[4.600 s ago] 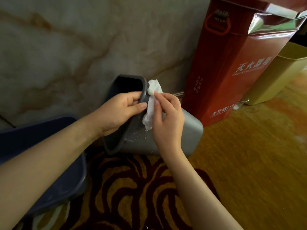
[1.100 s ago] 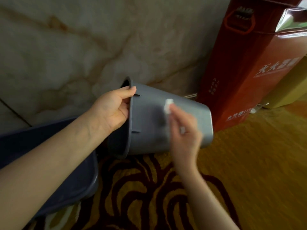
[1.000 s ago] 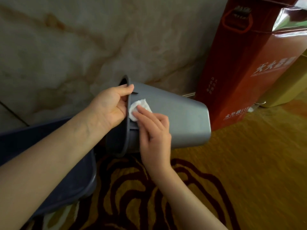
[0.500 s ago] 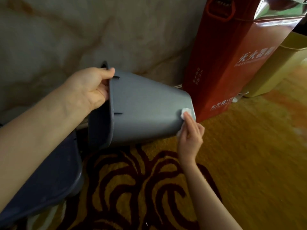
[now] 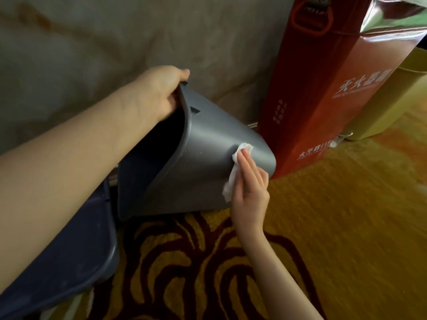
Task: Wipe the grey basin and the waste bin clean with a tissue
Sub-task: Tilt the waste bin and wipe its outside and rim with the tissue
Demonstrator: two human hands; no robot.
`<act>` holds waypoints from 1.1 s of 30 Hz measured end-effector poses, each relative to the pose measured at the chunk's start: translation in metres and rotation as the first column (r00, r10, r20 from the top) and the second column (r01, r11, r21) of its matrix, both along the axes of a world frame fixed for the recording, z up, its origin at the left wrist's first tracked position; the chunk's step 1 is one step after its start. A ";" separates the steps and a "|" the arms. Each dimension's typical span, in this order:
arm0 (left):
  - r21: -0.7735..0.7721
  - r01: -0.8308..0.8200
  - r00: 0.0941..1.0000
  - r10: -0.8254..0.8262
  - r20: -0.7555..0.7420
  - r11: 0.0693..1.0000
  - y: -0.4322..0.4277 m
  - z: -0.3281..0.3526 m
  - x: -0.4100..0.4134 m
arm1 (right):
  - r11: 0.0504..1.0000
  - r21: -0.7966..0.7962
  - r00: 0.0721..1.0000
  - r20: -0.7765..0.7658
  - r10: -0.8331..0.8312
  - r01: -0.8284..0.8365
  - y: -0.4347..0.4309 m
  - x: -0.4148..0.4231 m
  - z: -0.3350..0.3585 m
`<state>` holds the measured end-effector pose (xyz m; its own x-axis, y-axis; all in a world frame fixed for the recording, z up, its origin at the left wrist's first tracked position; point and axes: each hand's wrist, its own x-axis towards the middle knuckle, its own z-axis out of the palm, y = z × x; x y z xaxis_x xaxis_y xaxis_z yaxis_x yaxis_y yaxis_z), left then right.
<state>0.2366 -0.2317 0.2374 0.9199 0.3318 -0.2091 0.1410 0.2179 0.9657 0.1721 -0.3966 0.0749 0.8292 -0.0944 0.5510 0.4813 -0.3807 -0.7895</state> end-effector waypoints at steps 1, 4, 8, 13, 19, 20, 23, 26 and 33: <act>-0.011 0.034 0.999 -0.034 0.017 0.999 -0.001 -0.002 -0.001 | 1.000 -0.024 1.000 -0.010 0.013 -0.013 0.005 0.003 0.001; 0.120 0.198 0.979 -0.201 0.015 0.973 -0.005 -0.013 -0.037 | 1.000 -0.014 0.998 -0.053 -0.013 0.012 0.010 0.020 0.005; 0.181 0.280 0.960 -0.279 -0.030 0.943 0.012 -0.026 -0.058 | 0.999 0.044 1.000 -0.009 -0.014 0.014 0.033 0.017 0.027; -0.052 0.345 0.937 -0.347 -0.040 0.937 0.019 -0.018 -0.042 | 0.982 -0.136 0.960 0.228 0.160 -0.131 0.091 0.002 0.049; -0.086 0.208 0.976 -0.212 -0.041 0.974 0.024 -0.012 -0.021 | 0.973 -0.226 0.987 0.160 -0.009 0.045 0.063 0.034 0.008; -0.086 0.205 0.977 -0.210 -0.047 0.975 0.023 -0.012 -0.018 | 0.980 -0.181 0.992 0.108 -0.062 0.081 0.054 0.039 0.002; -0.102 0.237 0.969 -0.243 -0.050 0.966 0.016 -0.011 -0.011 | 0.986 -0.041 0.985 0.065 -0.158 0.161 0.047 0.046 0.005; -0.086 0.265 0.961 -0.270 -0.059 0.960 0.006 -0.009 -0.006 | 0.999 -0.015 0.982 0.184 -0.046 0.050 0.068 0.041 0.034; -0.053 0.224 0.965 -0.229 -0.126 0.973 -0.002 -0.001 0.004 | 1.000 0.030 0.977 0.213 -0.005 -0.002 0.098 0.023 0.053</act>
